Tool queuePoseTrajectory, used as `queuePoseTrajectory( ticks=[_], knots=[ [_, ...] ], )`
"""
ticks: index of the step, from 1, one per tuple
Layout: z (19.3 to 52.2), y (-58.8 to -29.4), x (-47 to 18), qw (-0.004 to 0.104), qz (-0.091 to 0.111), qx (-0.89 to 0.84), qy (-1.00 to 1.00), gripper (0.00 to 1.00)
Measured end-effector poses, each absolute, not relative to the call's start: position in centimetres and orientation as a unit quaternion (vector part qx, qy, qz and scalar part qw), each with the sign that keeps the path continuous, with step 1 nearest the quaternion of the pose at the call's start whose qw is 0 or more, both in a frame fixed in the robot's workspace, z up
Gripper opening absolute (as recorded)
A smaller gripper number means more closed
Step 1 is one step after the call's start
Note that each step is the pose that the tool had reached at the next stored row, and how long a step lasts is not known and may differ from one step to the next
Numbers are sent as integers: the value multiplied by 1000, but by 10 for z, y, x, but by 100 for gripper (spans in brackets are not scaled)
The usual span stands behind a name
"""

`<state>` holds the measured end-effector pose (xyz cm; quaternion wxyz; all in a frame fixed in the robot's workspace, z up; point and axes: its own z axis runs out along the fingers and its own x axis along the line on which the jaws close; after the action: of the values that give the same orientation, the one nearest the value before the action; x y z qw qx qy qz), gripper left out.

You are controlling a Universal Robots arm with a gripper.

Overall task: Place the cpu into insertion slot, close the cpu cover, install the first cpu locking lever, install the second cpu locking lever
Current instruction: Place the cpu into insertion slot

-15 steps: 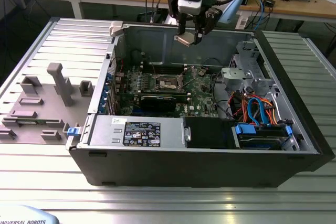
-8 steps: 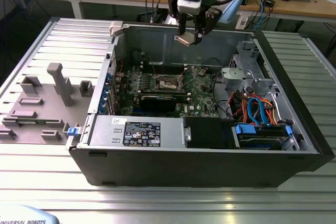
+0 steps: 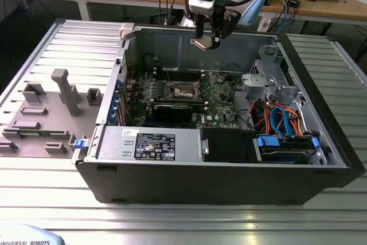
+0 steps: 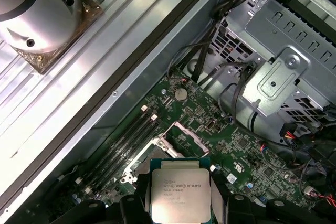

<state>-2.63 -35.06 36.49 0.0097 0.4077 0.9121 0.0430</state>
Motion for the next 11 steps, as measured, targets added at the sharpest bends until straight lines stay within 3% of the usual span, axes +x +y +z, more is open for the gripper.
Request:
queuePoseTrajectory(
  ticks=[11],
  knots=[
    [365,-351,-27,10,43,408,912,54]
  ],
)
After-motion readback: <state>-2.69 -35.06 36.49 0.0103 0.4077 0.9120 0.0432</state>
